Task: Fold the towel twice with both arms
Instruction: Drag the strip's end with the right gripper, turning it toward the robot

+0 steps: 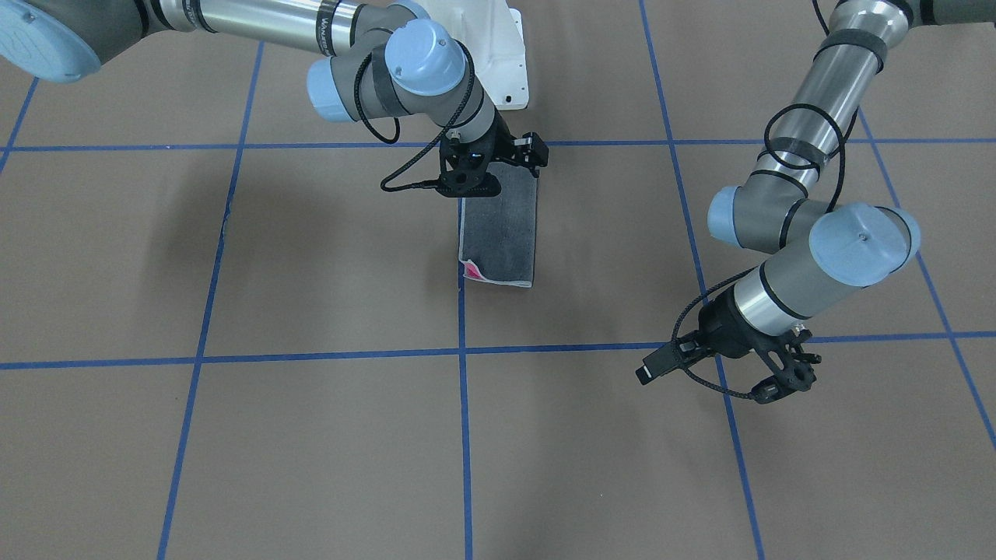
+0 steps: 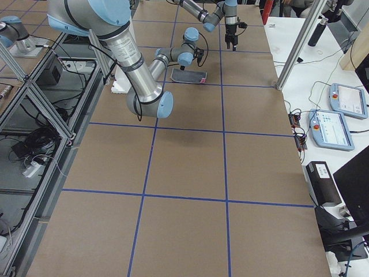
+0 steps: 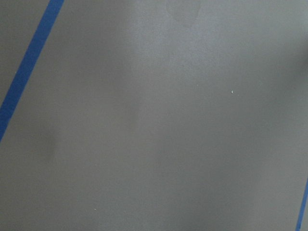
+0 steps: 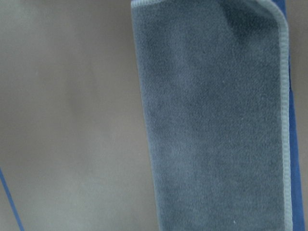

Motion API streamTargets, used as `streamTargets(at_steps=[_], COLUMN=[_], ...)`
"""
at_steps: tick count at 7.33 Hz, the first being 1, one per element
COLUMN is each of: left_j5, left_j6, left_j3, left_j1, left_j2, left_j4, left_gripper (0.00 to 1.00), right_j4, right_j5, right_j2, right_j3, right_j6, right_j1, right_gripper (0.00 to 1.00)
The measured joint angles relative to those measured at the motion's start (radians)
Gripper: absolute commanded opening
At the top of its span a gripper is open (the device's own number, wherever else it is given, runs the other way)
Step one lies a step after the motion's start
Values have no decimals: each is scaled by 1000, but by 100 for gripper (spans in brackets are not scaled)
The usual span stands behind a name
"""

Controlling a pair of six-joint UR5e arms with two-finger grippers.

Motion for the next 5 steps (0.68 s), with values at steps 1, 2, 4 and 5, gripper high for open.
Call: streamTargets(at_steps=[1,2,4,5], left_j5=[0,0,0,0], left_j6=[0,0,0,0], left_j3=[0,0,2,3], left_j1=[0,0,0,1], left_j2=[0,0,1,1], left_j4=[0,0,1,1], left_gripper=[100,100,100,100], right_j4=[34,118,247,265], right_j5=[-46,-100,-170,-186], right_j2=[0,0,3,4], right_j3=[-16,-67,-158,-173], right_j6=[-2,-4,-7,-14], right_j1=[6,10,16,25], right_gripper=[100,100,100,100])
